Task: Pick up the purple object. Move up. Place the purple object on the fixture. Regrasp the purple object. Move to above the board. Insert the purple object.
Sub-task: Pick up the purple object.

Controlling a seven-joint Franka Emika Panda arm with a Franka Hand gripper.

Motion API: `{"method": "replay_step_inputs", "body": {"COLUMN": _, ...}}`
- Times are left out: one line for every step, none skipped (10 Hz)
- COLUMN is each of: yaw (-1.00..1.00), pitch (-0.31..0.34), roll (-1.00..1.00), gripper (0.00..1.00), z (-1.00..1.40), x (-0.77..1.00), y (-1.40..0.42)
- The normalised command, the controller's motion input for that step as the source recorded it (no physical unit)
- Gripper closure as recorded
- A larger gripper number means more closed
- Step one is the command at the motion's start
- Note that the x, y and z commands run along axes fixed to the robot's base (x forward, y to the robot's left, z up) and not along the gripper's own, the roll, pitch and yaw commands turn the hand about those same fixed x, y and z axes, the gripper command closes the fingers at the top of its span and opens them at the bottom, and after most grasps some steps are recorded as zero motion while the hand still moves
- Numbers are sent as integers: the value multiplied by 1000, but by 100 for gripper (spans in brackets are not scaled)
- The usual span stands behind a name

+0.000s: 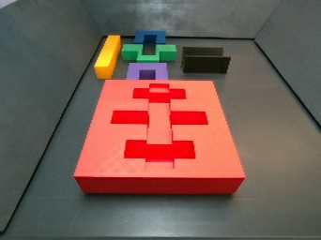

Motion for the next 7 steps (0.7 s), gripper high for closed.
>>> {"method": "replay_step_inputs", "body": {"yaw": 0, "pitch": 0, "roll": -7, "gripper": 0, "z": 0, "x": 0, "y": 0}}
{"method": "replay_step_inputs", "body": {"yaw": 0, "pitch": 0, "roll": 0, "gripper": 0, "z": -6, "x": 0, "y": -71}}
{"method": "replay_step_inputs", "body": {"yaw": -349, "pitch": -24, "roll": -144, "gripper": 0, "z": -246, "x": 469, "y": -229}}
{"method": "replay_step_inputs", "body": {"yaw": -297, "pitch": -43, "roll": -111, "gripper": 0, "z": -306, "x": 677, "y": -349}}
{"method": "replay_step_inputs", "body": {"yaw": -254, "pitch": -117, "roll": -97, "gripper": 0, "z": -483, "x": 606, "y": -391}}
{"method": "replay_step_inputs", "body": {"yaw": -174, "pitch": -167, "roll": -64, "gripper": 0, "z": -609, "x": 474, "y": -546}}
{"method": "replay_step_inputs", "body": {"yaw": 0, "pitch": -119, "roll": -91, "gripper": 0, "z": -723, "x": 406, "y": -609}}
